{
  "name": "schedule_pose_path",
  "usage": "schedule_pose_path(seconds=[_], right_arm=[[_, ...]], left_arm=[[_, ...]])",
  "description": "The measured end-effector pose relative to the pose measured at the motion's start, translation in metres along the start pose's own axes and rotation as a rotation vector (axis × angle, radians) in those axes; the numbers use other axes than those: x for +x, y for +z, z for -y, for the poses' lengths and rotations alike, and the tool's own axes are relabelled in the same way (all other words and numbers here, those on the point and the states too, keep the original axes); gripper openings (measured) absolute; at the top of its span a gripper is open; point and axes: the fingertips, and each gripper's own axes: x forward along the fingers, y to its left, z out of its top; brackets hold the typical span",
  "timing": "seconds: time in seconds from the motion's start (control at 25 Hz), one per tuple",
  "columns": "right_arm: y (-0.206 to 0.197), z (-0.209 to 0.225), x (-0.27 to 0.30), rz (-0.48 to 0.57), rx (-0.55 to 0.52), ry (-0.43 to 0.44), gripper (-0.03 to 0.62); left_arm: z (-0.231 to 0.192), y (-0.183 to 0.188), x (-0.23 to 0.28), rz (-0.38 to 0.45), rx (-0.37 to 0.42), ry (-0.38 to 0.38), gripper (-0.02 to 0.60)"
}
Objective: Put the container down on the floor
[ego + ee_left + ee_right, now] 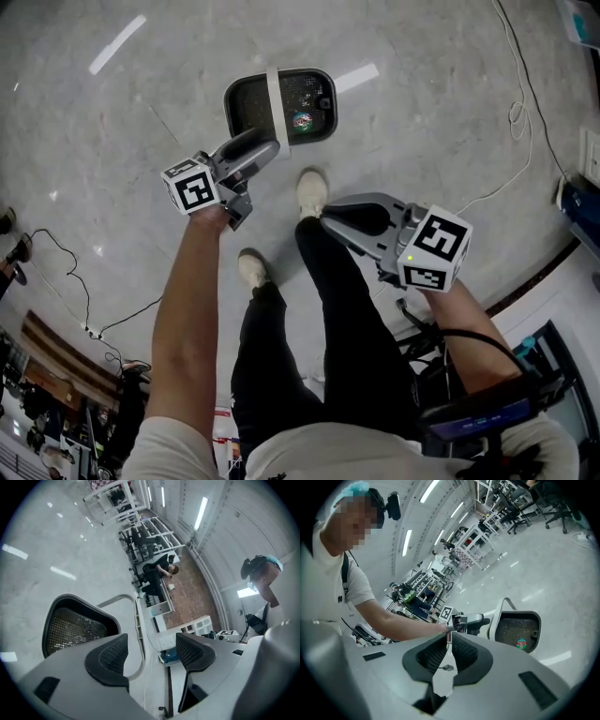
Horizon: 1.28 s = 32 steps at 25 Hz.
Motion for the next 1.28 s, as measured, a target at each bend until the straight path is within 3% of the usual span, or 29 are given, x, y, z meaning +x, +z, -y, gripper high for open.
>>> schedule_pose_path(seconds=[0.2,0.36,0.56,0.64,0.76,0.96,1.28], right_arm=[[0.002,-0.029,0.008,0.016,-0.041,-0.029,0.020],[0.001,-0.064,0.005,0.042,-0.059,-0.065,0.020],[0.008,-0.122,-0.006,0.113,-0.072,-0.108,0.018],[0.015,-0.149,-0.011,0.148,-0.072,-0.116,0.018],[0.019,-0.196,-0.022,0.204,-0.080,-0.132,0.018],[0.019,-0.273,-0.042,0.284,-0.074,-0.157,0.018],[0.018,-0.381,-0.061,0.320,-0.145,-0.155,0.017]], left_arm=[[0.031,0.007,-0.052,0.051,0.011,0.027,0.313],[0.082,0.001,-0.095,0.061,0.030,0.004,0.296],[0.177,-0.026,-0.143,-0.038,0.114,-0.074,0.052],[0.222,-0.039,-0.162,-0.084,0.143,-0.116,0.011],[0.283,-0.060,-0.193,-0.146,0.197,-0.149,0.009],[0.373,-0.083,-0.238,-0.231,0.315,-0.138,0.009],[0.494,-0.090,-0.292,-0.170,0.427,-0.140,0.009]])
